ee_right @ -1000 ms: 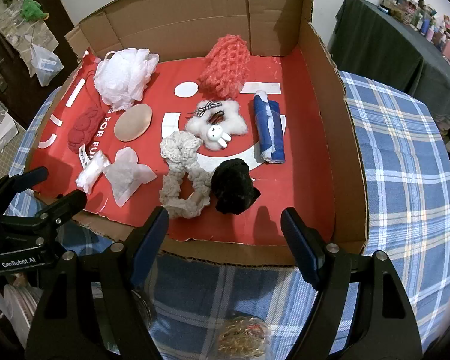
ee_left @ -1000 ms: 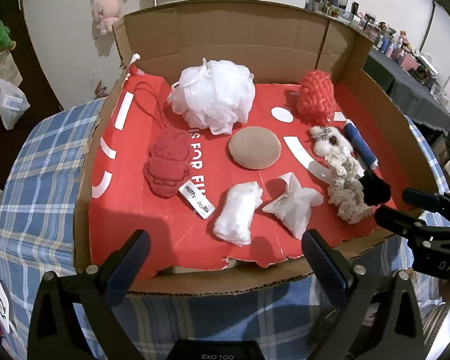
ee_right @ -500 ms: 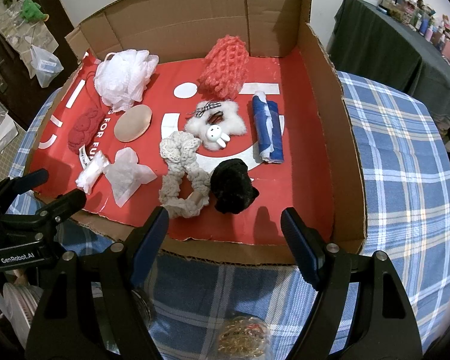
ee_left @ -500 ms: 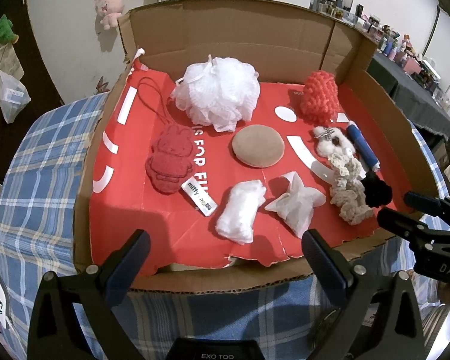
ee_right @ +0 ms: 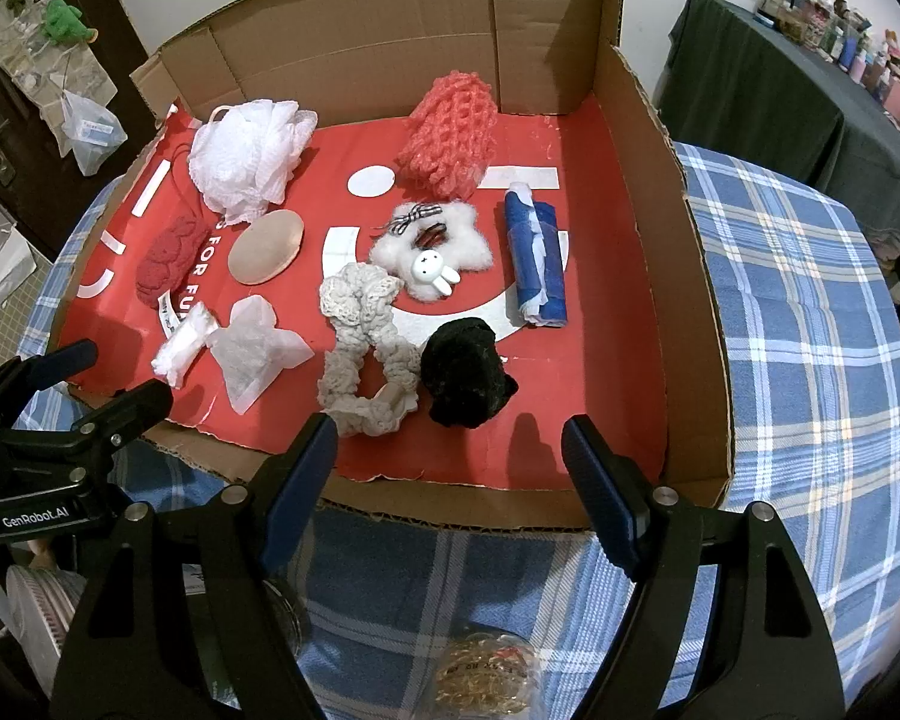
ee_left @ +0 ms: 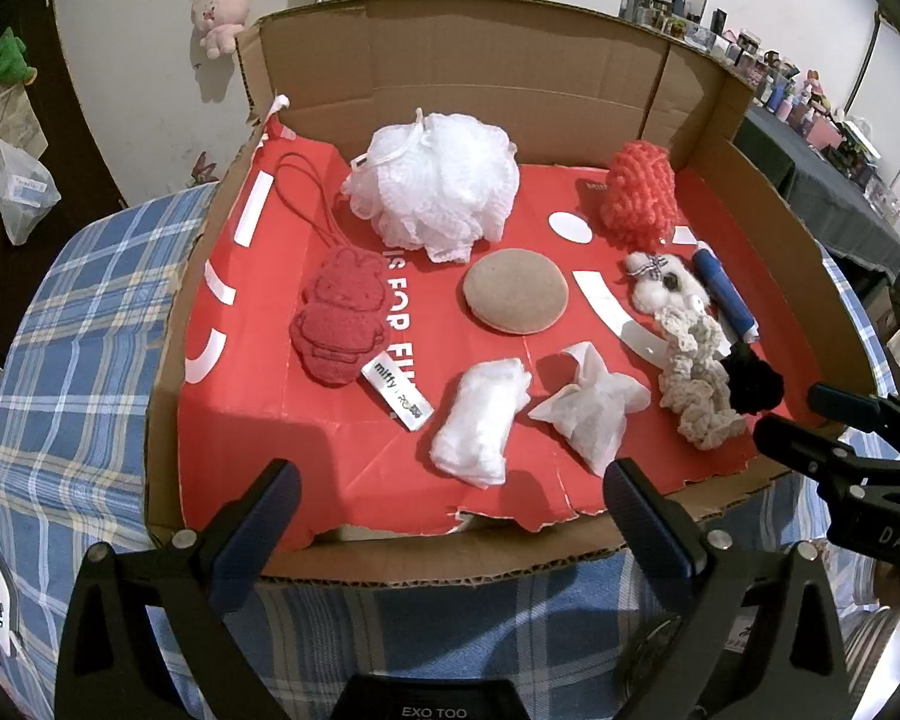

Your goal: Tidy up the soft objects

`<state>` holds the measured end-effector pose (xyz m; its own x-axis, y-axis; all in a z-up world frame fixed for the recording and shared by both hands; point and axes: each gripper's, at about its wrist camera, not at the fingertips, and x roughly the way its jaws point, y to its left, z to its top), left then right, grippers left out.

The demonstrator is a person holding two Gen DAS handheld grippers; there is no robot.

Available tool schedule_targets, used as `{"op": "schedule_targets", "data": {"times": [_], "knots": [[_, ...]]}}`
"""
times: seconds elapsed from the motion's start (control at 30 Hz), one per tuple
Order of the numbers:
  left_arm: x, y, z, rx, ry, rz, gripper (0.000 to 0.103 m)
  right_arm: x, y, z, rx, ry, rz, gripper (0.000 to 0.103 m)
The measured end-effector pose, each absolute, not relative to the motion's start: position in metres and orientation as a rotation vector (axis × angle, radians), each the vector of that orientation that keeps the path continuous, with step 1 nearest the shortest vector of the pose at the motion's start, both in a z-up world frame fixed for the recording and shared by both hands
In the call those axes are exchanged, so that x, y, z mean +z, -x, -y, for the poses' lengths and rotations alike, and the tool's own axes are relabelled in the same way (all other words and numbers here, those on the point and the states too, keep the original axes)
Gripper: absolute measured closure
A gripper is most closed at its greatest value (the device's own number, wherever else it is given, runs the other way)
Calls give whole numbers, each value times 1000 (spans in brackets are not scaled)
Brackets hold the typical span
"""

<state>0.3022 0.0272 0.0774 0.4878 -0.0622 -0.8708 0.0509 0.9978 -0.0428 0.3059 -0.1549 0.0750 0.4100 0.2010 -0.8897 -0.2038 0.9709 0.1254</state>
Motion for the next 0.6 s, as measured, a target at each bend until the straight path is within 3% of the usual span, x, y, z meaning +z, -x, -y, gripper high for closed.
{"op": "schedule_targets", "data": {"times": [0.6], "knots": [[77,-303,-27,-73,13,-1061,0,75,-305,155,256,3,-1117,26]]}}
